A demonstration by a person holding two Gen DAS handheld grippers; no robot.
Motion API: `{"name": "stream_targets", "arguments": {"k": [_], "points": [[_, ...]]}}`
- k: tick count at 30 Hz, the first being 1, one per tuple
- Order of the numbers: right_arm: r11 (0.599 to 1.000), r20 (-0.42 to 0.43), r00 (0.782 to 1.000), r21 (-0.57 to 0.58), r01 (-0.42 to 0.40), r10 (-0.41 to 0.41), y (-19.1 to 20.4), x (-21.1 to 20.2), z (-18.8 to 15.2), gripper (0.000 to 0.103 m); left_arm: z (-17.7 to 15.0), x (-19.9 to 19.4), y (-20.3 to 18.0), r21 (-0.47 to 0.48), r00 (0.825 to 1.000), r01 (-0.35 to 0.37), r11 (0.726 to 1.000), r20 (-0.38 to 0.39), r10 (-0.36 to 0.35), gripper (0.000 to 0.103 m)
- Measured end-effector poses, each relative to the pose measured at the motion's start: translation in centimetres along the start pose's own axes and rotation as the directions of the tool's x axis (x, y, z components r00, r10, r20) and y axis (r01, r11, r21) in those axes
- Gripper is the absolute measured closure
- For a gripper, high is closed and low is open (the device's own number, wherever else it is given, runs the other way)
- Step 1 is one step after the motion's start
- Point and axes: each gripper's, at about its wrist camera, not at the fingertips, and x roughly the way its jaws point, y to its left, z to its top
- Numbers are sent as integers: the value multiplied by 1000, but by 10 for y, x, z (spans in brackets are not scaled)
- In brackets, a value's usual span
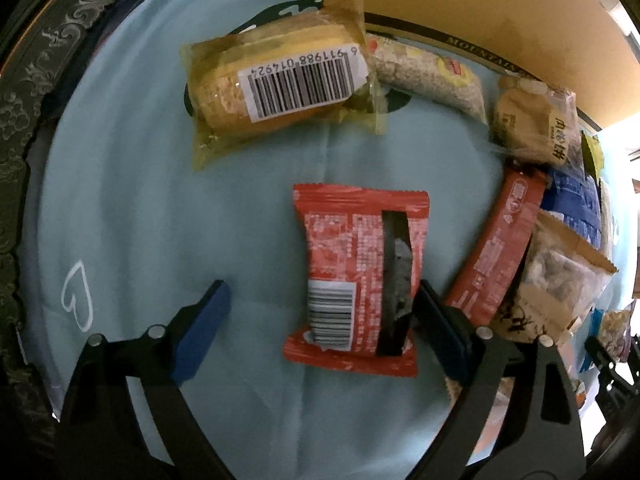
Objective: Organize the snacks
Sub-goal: 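Grasp the red wafer pack with the left gripper while the right grasps the purple cartoon bag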
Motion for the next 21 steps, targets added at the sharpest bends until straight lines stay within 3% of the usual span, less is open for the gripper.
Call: {"name": "stream_targets", "arguments": {"k": [3, 5, 7, 12, 14, 15, 16, 21], "points": [[1000, -2, 1000, 11, -4, 4, -2, -1, -2, 60, -4, -7, -4, 20, 1000, 7, 1000, 30, -7, 33], [1000, -11, 1000, 14, -13, 13, 0, 0, 0, 55, -8, -18, -6, 31, 999, 5, 999, 40, -6, 56], [1000, -31, 999, -2, -18, 18, 9, 5, 5, 40, -7, -20, -5, 27, 999, 5, 1000, 41, -6, 59], [999, -27, 999, -42, 33, -34, 21, 8, 3, 39, -14, -25, -3, 20, 999, 4, 1000, 34, -5, 59], [999, -15, 999, -30, 41, -41, 17, 6, 3, 47, -16, -25, 0, 14, 1000, 8, 1000, 30, -9, 59], [998, -15, 999, -38, 47, -48, 17, 4, 3, 60, -18, -27, 2, 8, 1000, 9, 1000, 30, -9, 59], [999, -17, 999, -36, 35, -36, 14, 2, 2, 83, -20, -29, 4, 3, 999, 11, 1000, 32, -11, 59], [1000, 18, 1000, 12, 11, -12, 3, -16, 5, 84, -32, -44, 21, -8, 997, 35, 999, 63, -34, 59]]}}
